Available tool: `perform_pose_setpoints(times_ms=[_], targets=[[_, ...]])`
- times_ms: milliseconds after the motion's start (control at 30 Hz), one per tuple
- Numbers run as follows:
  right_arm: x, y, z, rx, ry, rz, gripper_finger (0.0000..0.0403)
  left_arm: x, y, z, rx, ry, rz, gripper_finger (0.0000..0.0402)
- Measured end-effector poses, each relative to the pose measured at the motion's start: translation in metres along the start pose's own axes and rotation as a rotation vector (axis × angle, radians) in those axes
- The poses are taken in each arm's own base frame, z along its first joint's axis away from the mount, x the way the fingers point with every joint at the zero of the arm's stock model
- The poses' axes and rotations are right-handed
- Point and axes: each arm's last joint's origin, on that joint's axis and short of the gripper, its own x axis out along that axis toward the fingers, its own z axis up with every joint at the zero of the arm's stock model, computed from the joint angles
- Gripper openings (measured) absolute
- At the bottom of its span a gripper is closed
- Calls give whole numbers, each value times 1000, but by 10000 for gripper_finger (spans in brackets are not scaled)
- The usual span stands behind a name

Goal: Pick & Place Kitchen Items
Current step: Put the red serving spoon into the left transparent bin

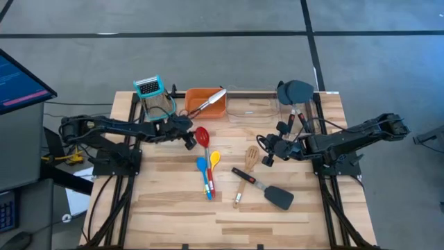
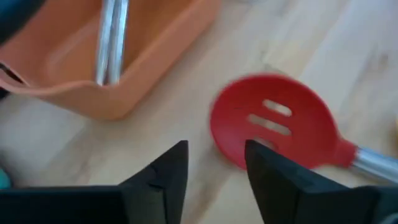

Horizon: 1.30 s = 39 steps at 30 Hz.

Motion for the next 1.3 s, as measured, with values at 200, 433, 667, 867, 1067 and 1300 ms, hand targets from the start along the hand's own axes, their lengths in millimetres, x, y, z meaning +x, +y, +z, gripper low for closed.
perform_pose_setpoints(times_ms=[200, 433, 667, 867, 1067, 1300], targets=[[0, 0, 0, 0, 0, 0, 1, 9, 23, 4, -51, -58, -182, 165], [0, 0, 0, -1, 0, 1, 1, 14, 48, 0, -103, -32, -252, 157], [0, 0, 0, 0, 1, 3, 1, 15, 57, 1, -130, -31, -308, 168], [0, 1, 0, 0, 3, 21, 1, 28, 52, -10, -128, 50, -351, 176], [0, 2, 0, 0, 9, 53, 0, 41, 50, -20, -129, 112, -345, 173], [0, 2, 0, -1, 9, 52, 1, 51, 49, -14, -122, 0, -350, 172]])
